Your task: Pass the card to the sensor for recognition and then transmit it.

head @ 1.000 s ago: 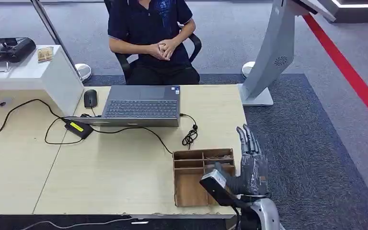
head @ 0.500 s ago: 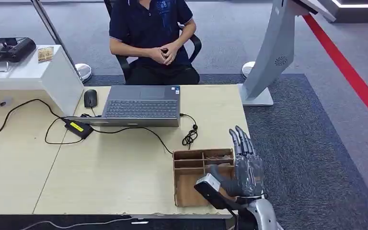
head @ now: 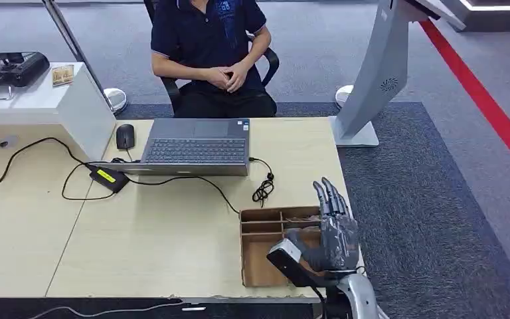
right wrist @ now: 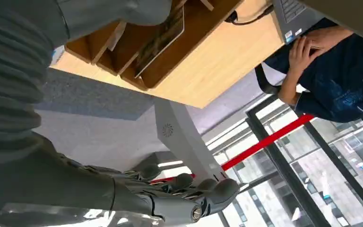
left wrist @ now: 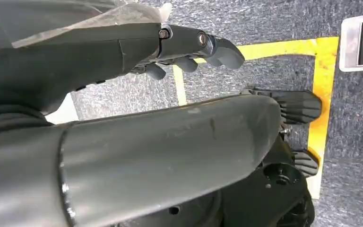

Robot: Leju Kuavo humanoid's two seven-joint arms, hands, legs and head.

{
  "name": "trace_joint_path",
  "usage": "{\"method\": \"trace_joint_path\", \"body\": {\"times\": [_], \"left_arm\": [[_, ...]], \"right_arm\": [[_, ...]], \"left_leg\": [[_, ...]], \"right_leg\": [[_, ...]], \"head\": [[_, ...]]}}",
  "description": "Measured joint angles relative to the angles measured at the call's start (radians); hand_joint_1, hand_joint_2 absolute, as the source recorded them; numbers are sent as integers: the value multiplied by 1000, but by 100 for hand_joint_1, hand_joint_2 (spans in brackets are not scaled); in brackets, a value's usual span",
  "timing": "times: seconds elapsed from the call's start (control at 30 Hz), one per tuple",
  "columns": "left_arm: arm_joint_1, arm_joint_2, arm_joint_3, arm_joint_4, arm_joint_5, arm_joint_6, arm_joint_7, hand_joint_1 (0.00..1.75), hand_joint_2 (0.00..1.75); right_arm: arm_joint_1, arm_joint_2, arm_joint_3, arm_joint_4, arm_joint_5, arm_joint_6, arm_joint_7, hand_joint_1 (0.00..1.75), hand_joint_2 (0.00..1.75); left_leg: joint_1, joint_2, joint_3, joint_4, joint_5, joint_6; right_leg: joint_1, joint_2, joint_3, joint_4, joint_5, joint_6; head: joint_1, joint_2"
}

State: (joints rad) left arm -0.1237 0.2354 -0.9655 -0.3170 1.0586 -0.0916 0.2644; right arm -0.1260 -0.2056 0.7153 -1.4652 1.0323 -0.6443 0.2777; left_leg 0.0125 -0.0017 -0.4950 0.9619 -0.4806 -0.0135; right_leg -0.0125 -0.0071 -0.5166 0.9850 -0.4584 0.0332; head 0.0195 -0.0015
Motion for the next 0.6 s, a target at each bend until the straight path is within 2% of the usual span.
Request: {"method": "trace_joint_path", "body": {"times": [0.6], "left_arm": [[0, 5, 0, 0, -6, -4, 0, 0, 0]], "right_arm": [[-18, 18, 0, 102, 0, -8, -3, 0, 175]], "left_leg": [[0, 0, 0, 0, 0, 0]], "right_leg": [[0, 0, 0, 0, 0, 0]], "head": [[0, 0]]}}
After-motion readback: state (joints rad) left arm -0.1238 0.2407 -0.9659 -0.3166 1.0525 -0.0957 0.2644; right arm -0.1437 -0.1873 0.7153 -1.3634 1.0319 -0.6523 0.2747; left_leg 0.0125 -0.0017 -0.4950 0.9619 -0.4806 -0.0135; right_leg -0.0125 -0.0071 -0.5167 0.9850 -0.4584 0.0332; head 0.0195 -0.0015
